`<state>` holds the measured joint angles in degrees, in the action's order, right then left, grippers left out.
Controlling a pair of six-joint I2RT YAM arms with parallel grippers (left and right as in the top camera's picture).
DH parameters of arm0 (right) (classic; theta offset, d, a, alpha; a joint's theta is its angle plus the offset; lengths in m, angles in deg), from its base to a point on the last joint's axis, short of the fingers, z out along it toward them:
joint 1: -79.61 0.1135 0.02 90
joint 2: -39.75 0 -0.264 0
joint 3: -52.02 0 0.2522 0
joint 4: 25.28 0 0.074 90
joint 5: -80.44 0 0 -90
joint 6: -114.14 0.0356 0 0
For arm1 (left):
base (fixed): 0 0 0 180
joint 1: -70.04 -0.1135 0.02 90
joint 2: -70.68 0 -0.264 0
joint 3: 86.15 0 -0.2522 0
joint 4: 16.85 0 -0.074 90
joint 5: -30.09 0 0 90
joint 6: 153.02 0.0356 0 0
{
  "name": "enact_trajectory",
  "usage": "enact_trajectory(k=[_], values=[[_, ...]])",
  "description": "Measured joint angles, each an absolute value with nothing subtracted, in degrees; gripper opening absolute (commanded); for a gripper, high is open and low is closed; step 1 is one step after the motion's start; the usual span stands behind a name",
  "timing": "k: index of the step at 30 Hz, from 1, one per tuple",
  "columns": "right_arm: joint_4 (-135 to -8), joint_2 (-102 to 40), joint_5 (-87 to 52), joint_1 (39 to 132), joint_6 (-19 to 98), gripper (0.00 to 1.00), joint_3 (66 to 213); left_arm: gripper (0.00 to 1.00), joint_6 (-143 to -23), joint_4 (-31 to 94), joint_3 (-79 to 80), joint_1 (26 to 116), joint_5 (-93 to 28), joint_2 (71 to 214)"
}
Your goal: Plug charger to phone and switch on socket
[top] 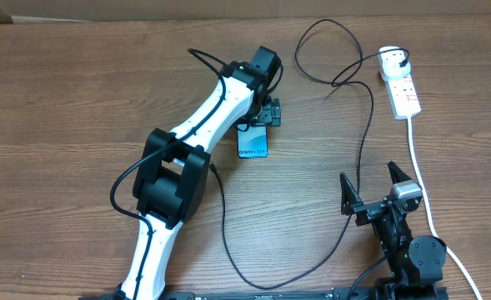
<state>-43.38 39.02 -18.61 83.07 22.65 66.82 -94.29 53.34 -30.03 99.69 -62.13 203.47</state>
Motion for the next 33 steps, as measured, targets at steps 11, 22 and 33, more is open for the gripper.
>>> enact_trajectory(k=[11, 22, 33], values=[[-43.38, 39.02, -18.59, 83.07, 22.67, 1.0, 66.84, 1.0, -94.29, 50.52, -26.06, 99.69, -61.87, 203.47], [-43.38, 39.02, -18.59, 83.07, 22.65, 1.0, 66.84, 1.0, -94.29, 49.56, -26.01, 99.86, -62.29, 203.47], [-43.38, 39.02, -18.57, 83.07, 22.69, 1.0, 66.82, 1.0, -94.24, 48.99, -24.92, 102.33, -66.18, 203.47]])
